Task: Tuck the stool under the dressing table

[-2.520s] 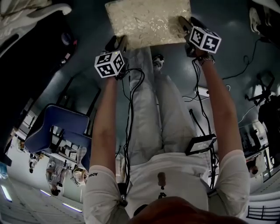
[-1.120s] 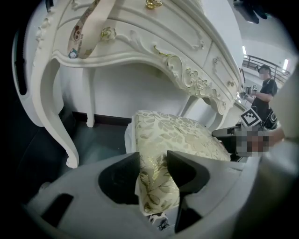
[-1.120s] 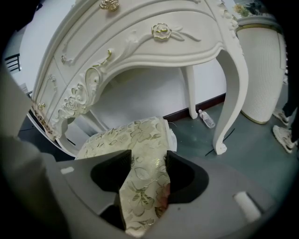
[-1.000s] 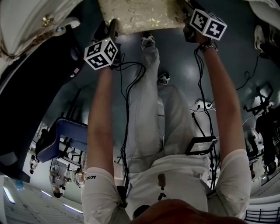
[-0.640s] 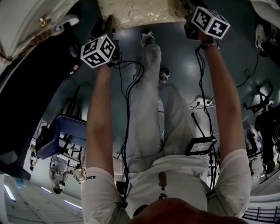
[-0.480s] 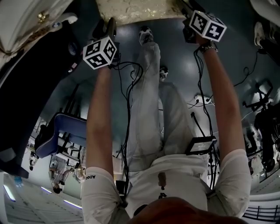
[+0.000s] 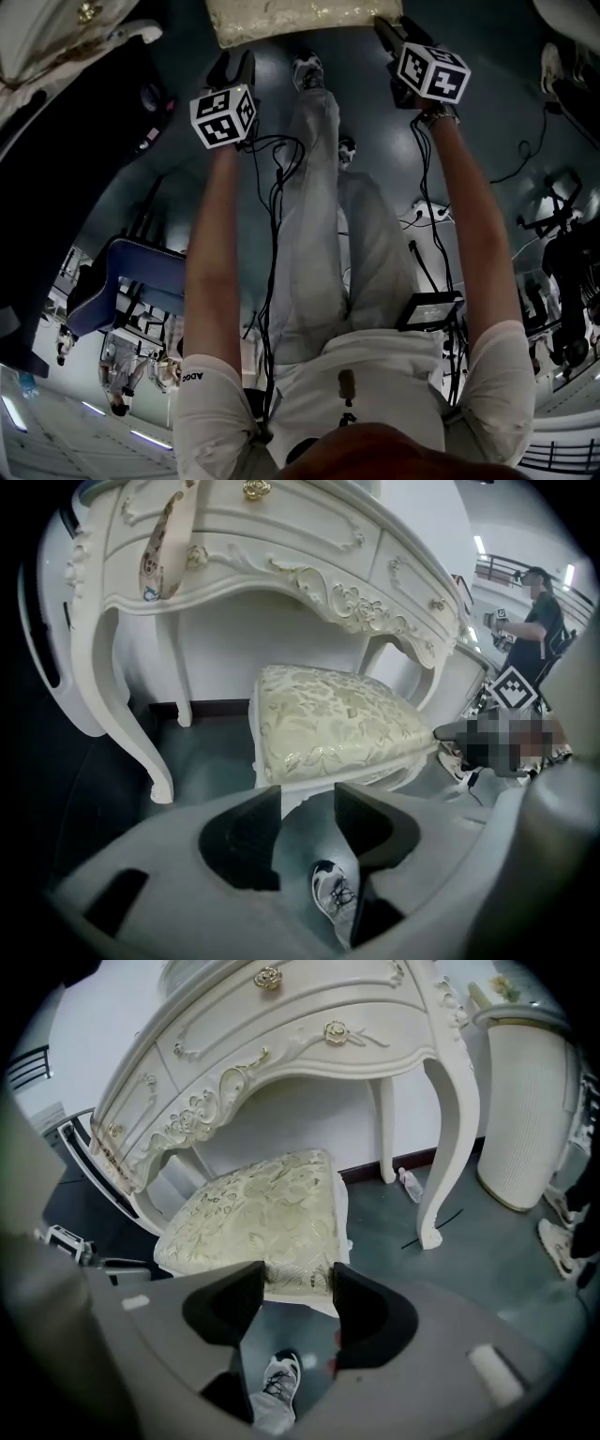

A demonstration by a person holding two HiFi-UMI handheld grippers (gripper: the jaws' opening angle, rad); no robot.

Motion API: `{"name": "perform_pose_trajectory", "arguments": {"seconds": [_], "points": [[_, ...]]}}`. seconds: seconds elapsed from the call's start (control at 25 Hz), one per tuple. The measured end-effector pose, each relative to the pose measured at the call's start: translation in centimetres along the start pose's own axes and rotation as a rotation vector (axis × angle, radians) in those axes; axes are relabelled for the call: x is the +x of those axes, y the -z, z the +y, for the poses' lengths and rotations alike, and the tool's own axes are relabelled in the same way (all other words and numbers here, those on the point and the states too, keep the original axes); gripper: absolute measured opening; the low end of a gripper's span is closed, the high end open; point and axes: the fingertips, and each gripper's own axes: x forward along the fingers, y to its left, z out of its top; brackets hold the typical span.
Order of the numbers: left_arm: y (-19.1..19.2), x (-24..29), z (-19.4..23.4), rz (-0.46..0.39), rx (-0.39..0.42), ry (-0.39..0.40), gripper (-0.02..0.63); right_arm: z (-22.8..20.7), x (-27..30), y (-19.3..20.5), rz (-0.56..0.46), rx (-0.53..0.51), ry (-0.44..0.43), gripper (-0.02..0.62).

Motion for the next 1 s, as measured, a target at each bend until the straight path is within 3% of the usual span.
{"name": "perform_pose_trajectory", "arguments": {"seconds": [0.28,1.0], "points": [[-1.8,1.8,0.4,-0.01,-0.045,-0.04,0.161,-0.1,1.0,-1.0,0.015,-0.013,0.008,0.236],[-12.7,7.8,3.9,-0.118,-0.032,-0.068,0.16,-0.7,8.0,-12.5,-0.083,-0.031,0.009,0.237]]}}
